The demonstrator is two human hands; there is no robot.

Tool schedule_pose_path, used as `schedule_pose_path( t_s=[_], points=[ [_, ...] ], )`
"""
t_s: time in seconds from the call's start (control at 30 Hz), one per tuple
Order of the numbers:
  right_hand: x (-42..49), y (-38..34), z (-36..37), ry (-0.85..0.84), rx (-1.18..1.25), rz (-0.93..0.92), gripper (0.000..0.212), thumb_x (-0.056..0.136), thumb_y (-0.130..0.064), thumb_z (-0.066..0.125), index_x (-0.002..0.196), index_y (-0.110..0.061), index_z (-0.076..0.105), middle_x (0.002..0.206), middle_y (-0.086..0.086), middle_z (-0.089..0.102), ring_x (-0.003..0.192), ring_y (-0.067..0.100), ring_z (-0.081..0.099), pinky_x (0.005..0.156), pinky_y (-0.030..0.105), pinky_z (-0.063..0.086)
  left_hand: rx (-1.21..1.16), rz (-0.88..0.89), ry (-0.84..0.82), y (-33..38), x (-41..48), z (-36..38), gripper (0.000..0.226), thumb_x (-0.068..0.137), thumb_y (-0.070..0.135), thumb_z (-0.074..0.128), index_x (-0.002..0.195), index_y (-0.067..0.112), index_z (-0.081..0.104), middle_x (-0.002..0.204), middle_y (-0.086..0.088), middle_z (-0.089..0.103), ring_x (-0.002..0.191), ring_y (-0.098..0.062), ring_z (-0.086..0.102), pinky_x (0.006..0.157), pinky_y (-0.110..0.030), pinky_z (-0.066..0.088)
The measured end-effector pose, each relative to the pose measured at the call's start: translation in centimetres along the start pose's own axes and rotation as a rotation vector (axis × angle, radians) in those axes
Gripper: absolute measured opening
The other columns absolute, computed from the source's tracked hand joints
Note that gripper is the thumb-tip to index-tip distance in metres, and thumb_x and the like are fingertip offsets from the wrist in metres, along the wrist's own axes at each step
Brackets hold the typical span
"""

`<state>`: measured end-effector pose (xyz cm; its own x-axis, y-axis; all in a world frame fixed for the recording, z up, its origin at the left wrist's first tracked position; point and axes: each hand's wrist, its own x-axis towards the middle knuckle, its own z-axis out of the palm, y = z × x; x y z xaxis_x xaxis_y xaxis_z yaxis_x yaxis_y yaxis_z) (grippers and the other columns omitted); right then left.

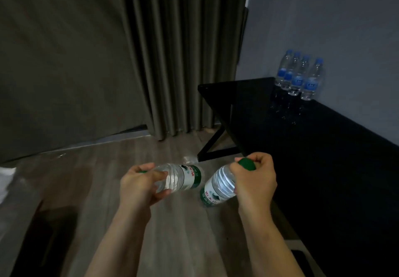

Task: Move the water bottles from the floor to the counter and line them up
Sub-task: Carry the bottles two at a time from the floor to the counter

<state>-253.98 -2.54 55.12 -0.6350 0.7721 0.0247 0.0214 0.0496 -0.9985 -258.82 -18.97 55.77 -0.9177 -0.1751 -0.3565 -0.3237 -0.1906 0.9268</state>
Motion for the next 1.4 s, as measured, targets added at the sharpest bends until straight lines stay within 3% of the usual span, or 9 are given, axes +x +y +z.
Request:
schedule_pose_path(
  t_s=[0.13, 0.23, 0.4, 0.57, 0.67, 0.77, 0.97, 1.13, 1.4],
  points=[
    [4.7, -0.1, 3.8, 0.088, 0.029, -0.043, 0.033, 0.072, -0.001, 0.069, 0.076, -0.026, 0.048, 0.079, -0.005, 0.062, 0.068, 0.009, 0.057, 0.064, 0.027, 0.047, -0.004, -0.003, -0.110, 2.2, 6.1, 4.2, 0.028, 0.081, -0.010, 0.058, 0.098, 0.011, 0.054, 0.064, -0.003, 0.041, 0.048, -0.012, 0.039, 0.045, -0.024, 0.053],
    [8.1, -0.8, 6.7, 0.189, 0.020, -0.052, 0.035, 0.071, -0.002, 0.069, 0.075, -0.028, 0.046, 0.081, -0.006, 0.063, 0.070, 0.006, 0.057, 0.066, 0.027, 0.046, -0.007, -0.002, -0.221, 4.5, 10.4, 6.8, 0.025, 0.081, -0.009, 0.059, 0.086, 0.015, 0.054, 0.074, -0.005, 0.047, 0.055, -0.013, 0.042, 0.058, -0.032, 0.054],
    [12.9, -1.8, 10.4, 0.328, 0.031, -0.068, 0.035, 0.072, -0.003, 0.069, 0.074, -0.029, 0.045, 0.079, -0.006, 0.062, 0.071, 0.010, 0.059, 0.067, 0.030, 0.049, 0.003, 0.021, -0.347, 6.6, 16.6, 10.9, 0.026, 0.077, -0.006, 0.065, 0.086, 0.017, 0.056, 0.104, -0.015, 0.059, 0.089, -0.029, 0.061, 0.053, -0.027, 0.052],
    [16.6, -1.8, 10.6, 0.521, 0.099, -0.067, 0.035, 0.069, -0.002, 0.070, 0.074, -0.029, 0.047, 0.081, -0.005, 0.066, 0.076, 0.015, 0.062, 0.077, 0.041, 0.056, 0.023, 0.003, -0.463, 7.7, 19.8, 15.9, 0.027, 0.075, -0.006, 0.068, 0.084, 0.017, 0.057, 0.100, -0.018, 0.061, 0.082, -0.028, 0.062, 0.059, -0.031, 0.054],
    [19.6, -2.0, 9.8, 0.591, 0.113, -0.061, 0.034, 0.069, -0.004, 0.071, 0.075, -0.029, 0.049, 0.083, -0.001, 0.066, 0.077, 0.016, 0.063, 0.076, 0.040, 0.055, 0.072, -0.041, -0.534, 7.8, 20.6, 19.5, 0.024, 0.078, -0.005, 0.066, 0.091, 0.013, 0.057, 0.108, -0.017, 0.058, 0.093, -0.030, 0.059, 0.049, -0.028, 0.054],
    [23.2, -1.9, 8.8, 0.635, 0.108, -0.049, 0.033, 0.071, -0.004, 0.071, 0.075, -0.028, 0.049, 0.084, 0.000, 0.065, 0.076, 0.015, 0.062, 0.069, 0.035, 0.053, 0.085, -0.072, -0.589, 7.6, 21.5, 23.7, 0.024, 0.079, -0.005, 0.065, 0.089, 0.015, 0.056, 0.114, -0.019, 0.057, 0.099, -0.031, 0.058, 0.056, -0.031, 0.052],
    [33.0, -1.2, 5.6, 0.719, 0.110, -0.042, 0.033, 0.070, -0.004, 0.071, 0.074, -0.029, 0.049, 0.082, -0.001, 0.065, 0.074, 0.014, 0.061, 0.069, 0.033, 0.051, 0.124, -0.103, -0.640, 6.6, 23.5, 34.4, 0.023, 0.080, -0.003, 0.066, 0.086, 0.017, 0.056, 0.114, -0.015, 0.056, 0.094, -0.027, 0.059, 0.052, -0.030, 0.051],
    [40.3, -1.7, 2.2, 0.761, 0.094, -0.038, 0.033, 0.072, -0.003, 0.070, 0.074, -0.026, 0.048, 0.079, -0.006, 0.063, 0.071, 0.011, 0.059, 0.066, 0.027, 0.046, 0.135, -0.129, -0.645, 6.4, 24.2, 43.4, 0.025, 0.079, -0.003, 0.067, 0.095, 0.014, 0.056, 0.105, -0.012, 0.056, 0.090, -0.026, 0.059, 0.058, -0.031, 0.054],
    [49.2, -2.8, -2.8, 0.790, 0.068, -0.029, 0.028, 0.071, -0.008, 0.072, 0.076, -0.023, 0.049, 0.072, -0.008, 0.055, 0.066, 0.012, 0.052, 0.071, 0.031, 0.048, 0.228, -0.074, -0.706, 5.0, 23.7, 54.3, 0.029, 0.078, -0.001, 0.068, 0.098, 0.015, 0.057, 0.092, -0.007, 0.055, 0.078, -0.021, 0.058, 0.066, -0.035, 0.057]
  ],
)
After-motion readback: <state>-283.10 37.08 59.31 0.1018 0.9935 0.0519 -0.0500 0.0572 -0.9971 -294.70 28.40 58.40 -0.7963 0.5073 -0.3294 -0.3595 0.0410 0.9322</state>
